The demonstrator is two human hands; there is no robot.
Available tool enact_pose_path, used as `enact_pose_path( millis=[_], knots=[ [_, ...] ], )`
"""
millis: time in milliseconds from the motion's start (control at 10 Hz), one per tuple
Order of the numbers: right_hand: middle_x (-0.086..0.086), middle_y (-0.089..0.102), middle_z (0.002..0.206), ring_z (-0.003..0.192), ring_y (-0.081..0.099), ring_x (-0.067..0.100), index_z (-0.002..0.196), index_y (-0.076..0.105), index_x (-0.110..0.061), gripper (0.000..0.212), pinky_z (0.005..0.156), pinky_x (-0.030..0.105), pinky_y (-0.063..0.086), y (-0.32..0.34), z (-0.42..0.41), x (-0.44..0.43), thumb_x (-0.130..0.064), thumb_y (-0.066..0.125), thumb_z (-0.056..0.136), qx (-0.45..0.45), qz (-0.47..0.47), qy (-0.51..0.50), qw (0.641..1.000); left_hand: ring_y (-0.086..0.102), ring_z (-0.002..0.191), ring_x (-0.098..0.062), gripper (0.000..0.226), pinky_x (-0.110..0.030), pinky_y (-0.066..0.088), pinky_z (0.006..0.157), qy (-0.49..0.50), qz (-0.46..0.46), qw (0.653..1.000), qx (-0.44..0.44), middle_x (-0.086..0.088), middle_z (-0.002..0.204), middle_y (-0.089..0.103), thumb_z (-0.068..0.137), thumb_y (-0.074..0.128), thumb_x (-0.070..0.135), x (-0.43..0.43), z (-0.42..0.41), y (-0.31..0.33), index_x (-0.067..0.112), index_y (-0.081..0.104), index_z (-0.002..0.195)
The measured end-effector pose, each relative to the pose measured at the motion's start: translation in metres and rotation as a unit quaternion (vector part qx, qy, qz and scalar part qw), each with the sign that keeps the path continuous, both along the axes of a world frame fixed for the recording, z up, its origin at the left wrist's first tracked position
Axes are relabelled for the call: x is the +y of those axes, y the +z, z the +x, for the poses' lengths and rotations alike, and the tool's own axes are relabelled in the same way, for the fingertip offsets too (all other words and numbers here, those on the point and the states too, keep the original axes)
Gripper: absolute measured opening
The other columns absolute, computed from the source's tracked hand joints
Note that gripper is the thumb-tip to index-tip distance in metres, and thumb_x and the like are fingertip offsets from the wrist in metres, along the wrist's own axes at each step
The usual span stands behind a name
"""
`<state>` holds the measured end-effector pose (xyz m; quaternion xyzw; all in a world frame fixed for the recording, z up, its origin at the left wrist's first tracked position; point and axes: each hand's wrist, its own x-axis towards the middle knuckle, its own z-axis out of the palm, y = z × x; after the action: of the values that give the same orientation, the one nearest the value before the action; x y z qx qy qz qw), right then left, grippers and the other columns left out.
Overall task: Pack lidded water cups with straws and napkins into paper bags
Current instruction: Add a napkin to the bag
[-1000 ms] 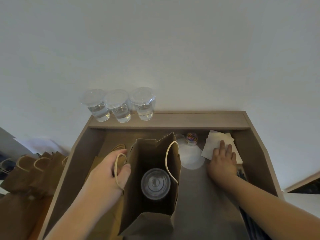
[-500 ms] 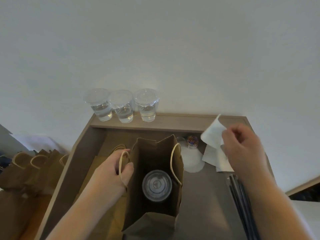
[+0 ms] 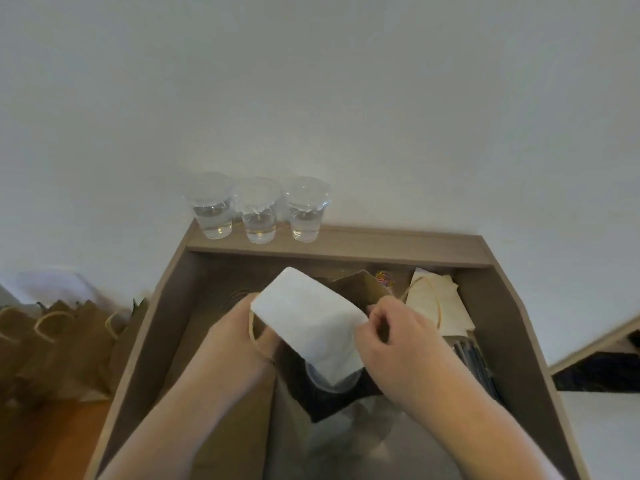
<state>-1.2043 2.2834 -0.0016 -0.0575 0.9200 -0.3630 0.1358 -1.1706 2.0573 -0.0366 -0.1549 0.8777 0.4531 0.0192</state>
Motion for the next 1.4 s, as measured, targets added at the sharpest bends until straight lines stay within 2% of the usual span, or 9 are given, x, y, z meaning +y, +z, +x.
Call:
enact_pose_path(
  millis=[300,400,500,600,700,800,1000,1300,1400],
  knots=[
    [-0.022,0.059,0.098,0.082,0.066,-0.011,0.106,0.043,-0.051,0.022,0.051,0.007,0.049,-0.016,0.011,0.006,-0.057,0.061,0.097,0.029,0.117,0.029,0.992,0.063,0.108,-0.001,0.046,-0.021,0.048,0.083,-0.089,0.025,0.995,0.041,0.026,0.115,0.066,0.095,0.067,0.040,-0.024,-0.013,-0.022,0.065,0.043,0.125],
    [-0.032,0.059,0.115,0.103,0.061,-0.016,0.109,0.051,-0.057,0.021,0.067,0.007,0.053,0.004,0.031,0.005,-0.047,0.060,0.093,0.091,-0.020,0.010,0.996,0.063,0.101,0.000,0.063,-0.019,0.048,0.078,-0.100,0.050,0.993,0.036,0.023,0.116,0.062,0.090,0.066,0.039,-0.031,-0.014,-0.023,0.064,0.037,0.139],
    [0.003,0.076,0.104,0.094,0.076,0.021,0.098,0.070,-0.031,0.023,0.081,0.033,0.063,0.037,0.070,0.012,-0.013,0.055,0.098,0.016,-0.246,0.110,0.963,0.054,0.111,0.014,0.067,-0.019,0.042,0.088,-0.124,0.121,0.983,0.059,0.020,0.130,0.053,0.089,0.056,0.042,-0.031,-0.026,-0.031,0.061,0.033,0.149],
    [0.010,0.076,0.106,0.101,0.076,0.021,0.104,0.073,-0.015,0.018,0.092,0.033,0.059,0.034,0.086,0.016,-0.013,0.055,0.104,-0.194,-0.230,0.206,0.931,0.049,0.133,0.000,0.057,-0.030,0.040,0.108,-0.113,0.181,0.975,0.069,0.020,0.145,0.052,0.093,0.037,0.067,-0.026,-0.041,-0.040,0.057,0.041,0.148],
    [-0.010,0.073,0.122,0.112,0.066,0.002,0.126,0.071,-0.031,0.026,0.097,0.011,0.045,-0.046,0.096,-0.002,-0.036,0.055,0.106,-0.250,0.027,0.200,0.947,0.067,0.116,-0.001,0.055,-0.032,0.049,0.102,-0.072,0.260,0.961,0.056,0.019,0.122,0.073,0.100,0.028,0.072,-0.021,-0.060,-0.056,0.048,0.066,0.131],
    [-0.005,0.058,0.141,0.132,0.056,0.015,0.141,0.057,-0.029,0.037,0.108,0.023,0.043,-0.126,0.100,-0.012,-0.034,0.056,0.104,-0.205,0.117,0.064,0.970,0.069,0.121,-0.022,0.044,-0.040,0.051,0.101,-0.045,0.263,0.964,0.004,0.006,0.110,0.080,0.109,0.038,0.051,-0.023,-0.063,-0.078,0.038,0.080,0.113],
    [-0.018,0.037,0.150,0.138,0.047,0.007,0.157,0.027,-0.047,0.076,0.120,0.030,0.038,-0.144,0.055,0.035,-0.057,0.065,0.092,-0.182,0.072,0.051,0.979,0.067,0.111,0.001,0.054,-0.025,0.055,0.096,-0.124,0.178,0.976,-0.009,0.019,0.117,0.073,0.101,0.056,0.004,-0.040,-0.031,-0.086,0.054,0.068,0.119],
    [-0.013,0.070,0.123,0.117,0.067,0.006,0.129,0.060,-0.039,0.043,0.108,0.034,0.055,-0.146,0.010,0.091,-0.033,0.080,0.092,-0.209,-0.036,0.038,0.977,0.067,0.103,0.006,0.045,-0.005,0.053,0.079,-0.101,0.072,0.989,-0.081,0.023,0.108,0.073,0.096,0.069,0.015,-0.020,-0.006,-0.114,0.053,0.059,0.118],
    [0.003,0.066,0.090,0.089,0.065,-0.019,0.098,0.054,-0.048,0.033,0.077,0.012,0.058,-0.166,0.006,0.093,-0.028,0.079,0.092,-0.199,0.039,0.054,0.978,0.067,0.101,0.000,0.026,-0.015,0.054,0.085,-0.129,0.016,0.975,-0.182,0.019,0.101,0.072,0.088,0.065,0.021,-0.013,-0.010,-0.135,0.043,0.064,0.102]
  ],
)
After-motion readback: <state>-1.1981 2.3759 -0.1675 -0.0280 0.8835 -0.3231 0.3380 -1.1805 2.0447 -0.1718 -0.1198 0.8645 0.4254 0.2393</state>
